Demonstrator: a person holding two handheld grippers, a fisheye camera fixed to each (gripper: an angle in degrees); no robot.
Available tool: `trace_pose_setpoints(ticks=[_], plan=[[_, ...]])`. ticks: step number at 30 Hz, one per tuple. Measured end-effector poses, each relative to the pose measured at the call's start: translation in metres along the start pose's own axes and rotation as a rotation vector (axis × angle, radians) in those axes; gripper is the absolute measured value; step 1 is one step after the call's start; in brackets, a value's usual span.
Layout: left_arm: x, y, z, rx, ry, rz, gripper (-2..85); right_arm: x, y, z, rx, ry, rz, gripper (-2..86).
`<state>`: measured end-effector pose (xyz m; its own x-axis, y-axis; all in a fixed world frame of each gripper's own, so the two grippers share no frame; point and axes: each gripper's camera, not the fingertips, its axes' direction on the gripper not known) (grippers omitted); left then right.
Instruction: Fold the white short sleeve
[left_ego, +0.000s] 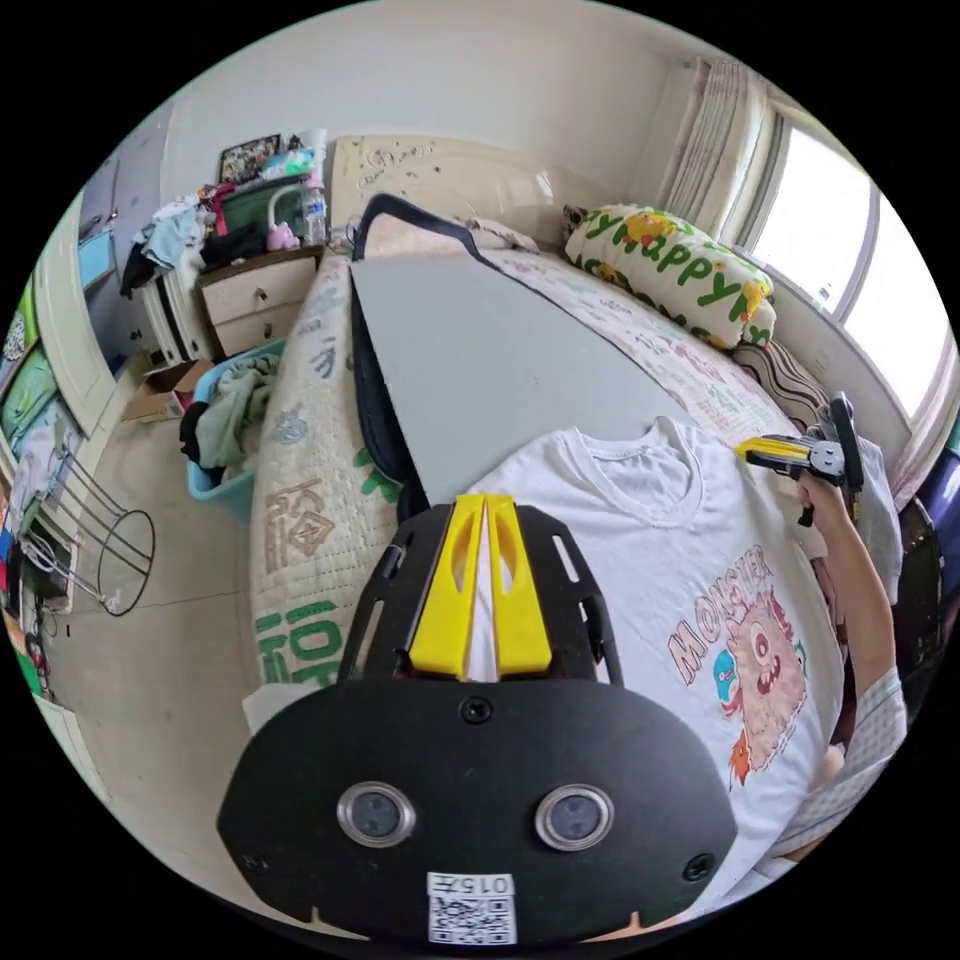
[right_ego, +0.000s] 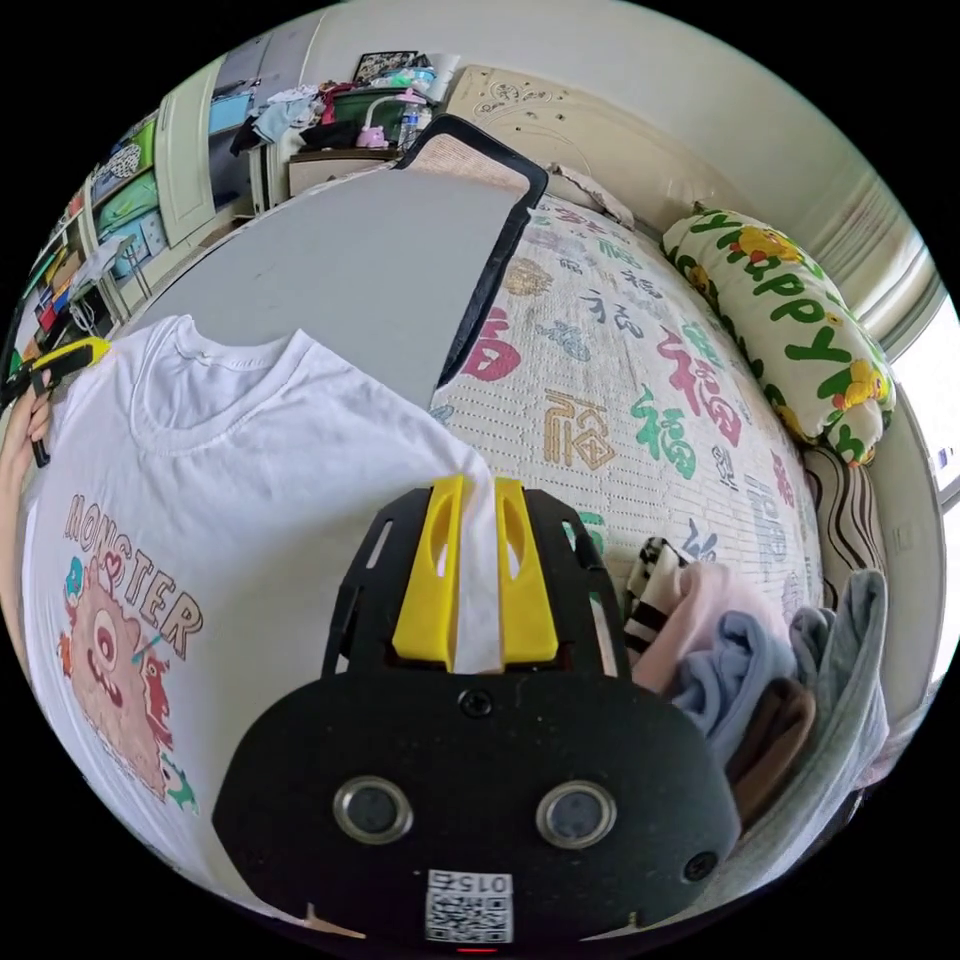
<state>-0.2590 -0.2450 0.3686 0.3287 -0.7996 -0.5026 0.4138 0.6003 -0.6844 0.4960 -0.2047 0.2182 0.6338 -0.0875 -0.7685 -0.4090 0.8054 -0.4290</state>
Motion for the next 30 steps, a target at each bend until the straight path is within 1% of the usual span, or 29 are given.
trace_pose_setpoints(ticks=[1,3,5,7,9,11,14,16,17,18,19,20,21,22,23,24,25,26,27,29,30], plan=[[0.000,0.007,-0.012,0.020,0.013,-0.001,-0.5,0.002,0.010,-0.008,0.010,-0.008,-0.009,5.9],[0.007,0.046,-0.067,0.089,0.085,0.028,-0.7,0.008,0.059,-0.045,0.053,-0.084,-0.060,5.9],[0.019,0.083,-0.109,0.110,0.152,0.079,-0.7,0.005,0.107,-0.078,0.098,-0.147,-0.117,5.8],[0.036,0.125,-0.147,0.095,0.210,0.147,-0.7,-0.002,0.163,-0.110,0.142,-0.208,-0.164,5.8],[0.063,0.189,-0.191,0.071,0.260,0.240,-0.7,-0.011,0.242,-0.146,0.211,-0.301,-0.205,5.7],[0.087,0.235,-0.216,0.021,0.281,0.323,-0.7,-0.019,0.296,-0.164,0.231,-0.401,-0.247,5.4],[0.129,0.303,-0.246,-0.041,0.268,0.465,-0.3,-0.039,0.373,-0.180,0.206,-0.567,-0.331,5.3],[0.154,0.337,-0.254,-0.084,0.226,0.559,0.1,-0.054,0.411,-0.183,0.200,-0.580,-0.365,5.9],[0.166,0.356,-0.253,-0.117,0.168,0.594,0.6,-0.064,0.431,-0.181,0.174,-0.521,-0.384,6.2],[0.174,0.371,-0.249,-0.154,0.108,0.609,1.1,-0.069,0.448,-0.176,0.144,-0.411,-0.357,6.6],[0.176,0.378,-0.246,-0.170,0.085,0.610,1.3,-0.069,0.455,-0.173,0.141,-0.352,-0.327,6.8],[0.175,0.390,-0.241,-0.189,0.053,0.596,1.7,-0.064,0.470,-0.165,0.150,-0.254,-0.254,7.1],[0.166,0.399,-0.236,-0.186,0.044,0.551,2.2,-0.053,0.483,-0.154,0.151,-0.222,-0.166,7.2],[0.159,0.402,-0.235,-0.182,0.050,0.521,2.5,-0.045,0.488,-0.150,0.153,-0.248,-0.129,7.3],[0.144,0.406,-0.234,-0.210,0.078,0.456,3.1,-0.026,0.500,-0.144,0.194,-0.359,-0.043,7.7],[0.127,0.407,-0.238,-0.204,0.142,0.394,4.0,-0.004,0.512,-0.140,0.207,-0.473,0.035,7.8],[0.118,0.408,-0.241,-0.183,0.179,0.359,4.4,0.006,0.517,-0.137,0.201,-0.514,0.069,7.7],[0.100,0.409,-0.245,-0.154,0.237,0.286,5.5,0.027,0.530,-0.132,0.206,-0.584,0.152,7.6],[0.085,0.410,-0.245,-0.144,0.269,0.227,6.3,0.043,0.544,-0.129,0.249,-0.638,0.220,7.5],[0.068,0.411,-0.240,-0.162,0.293,0.173,7.0,0.056,0.560,-0.122,0.266,-0.664,0.259,8.2],[0.061,0.412,-0.234,-0.196,0.317,0.159,7.3,0.058,0.566,-0.115,0.232,-0.659,0.256,8.4]])
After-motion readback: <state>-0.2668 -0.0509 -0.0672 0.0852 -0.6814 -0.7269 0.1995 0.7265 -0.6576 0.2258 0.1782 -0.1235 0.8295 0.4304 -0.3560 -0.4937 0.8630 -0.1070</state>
